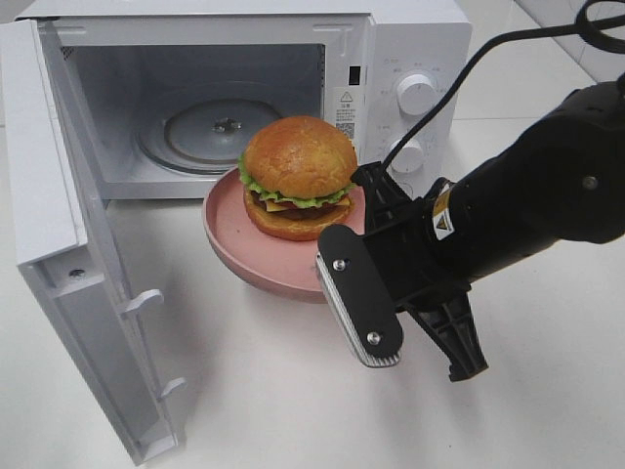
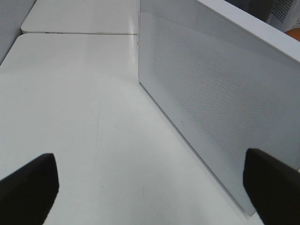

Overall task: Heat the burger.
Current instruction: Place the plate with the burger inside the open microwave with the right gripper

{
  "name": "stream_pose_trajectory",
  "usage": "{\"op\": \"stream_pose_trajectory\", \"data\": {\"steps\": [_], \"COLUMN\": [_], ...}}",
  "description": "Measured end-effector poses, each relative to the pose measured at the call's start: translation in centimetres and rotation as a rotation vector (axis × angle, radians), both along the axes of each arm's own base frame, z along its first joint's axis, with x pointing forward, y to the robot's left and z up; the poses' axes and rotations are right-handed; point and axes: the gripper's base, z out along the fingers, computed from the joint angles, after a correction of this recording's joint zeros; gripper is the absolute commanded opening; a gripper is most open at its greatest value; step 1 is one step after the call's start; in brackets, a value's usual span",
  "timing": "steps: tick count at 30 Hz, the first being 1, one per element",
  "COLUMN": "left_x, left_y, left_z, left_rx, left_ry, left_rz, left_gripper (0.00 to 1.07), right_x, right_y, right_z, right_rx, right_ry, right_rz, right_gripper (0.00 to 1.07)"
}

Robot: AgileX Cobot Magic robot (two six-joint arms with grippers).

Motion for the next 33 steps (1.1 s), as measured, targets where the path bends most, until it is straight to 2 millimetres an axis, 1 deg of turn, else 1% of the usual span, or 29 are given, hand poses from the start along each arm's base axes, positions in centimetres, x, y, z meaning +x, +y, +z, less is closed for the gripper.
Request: {"op": "stream_pose_trajectory", "data": {"steps": [8,17,22,25,33], "left_x": [0.0,0.0,0.0,0.0,0.0], "left_y": [0.0,0.0,0.0,0.0,0.0], "left_z": [0.0,0.0,0.0,0.0,0.0], "left_rx": [0.0,0.0,0.0,0.0,0.0], "left_ry": [0.0,0.0,0.0,0.0,0.0], "left_rz": [0.0,0.0,0.0,0.0,0.0], "left_gripper": [1.0,1.0,1.0,1.0,1.0], "right_x": [1.5,2.7,3.8,4.0,5.3], "right_y": [1.3,2.1,2.9,3.0,4.2], "right_z": [-0.3,-0.4,-0.4,-0.4,-0.7], "right_rx": [0.005,-0.01,-0.003,0.0,0.004], "right_ry": [-0.006,-0.035,-0.05,-0.051,-0.063], "right_rz": [0.0,0.024,-0.006,-0.009,-0.006], "right_gripper": [0.0,0.0,0.0,0.0,0.0]}}
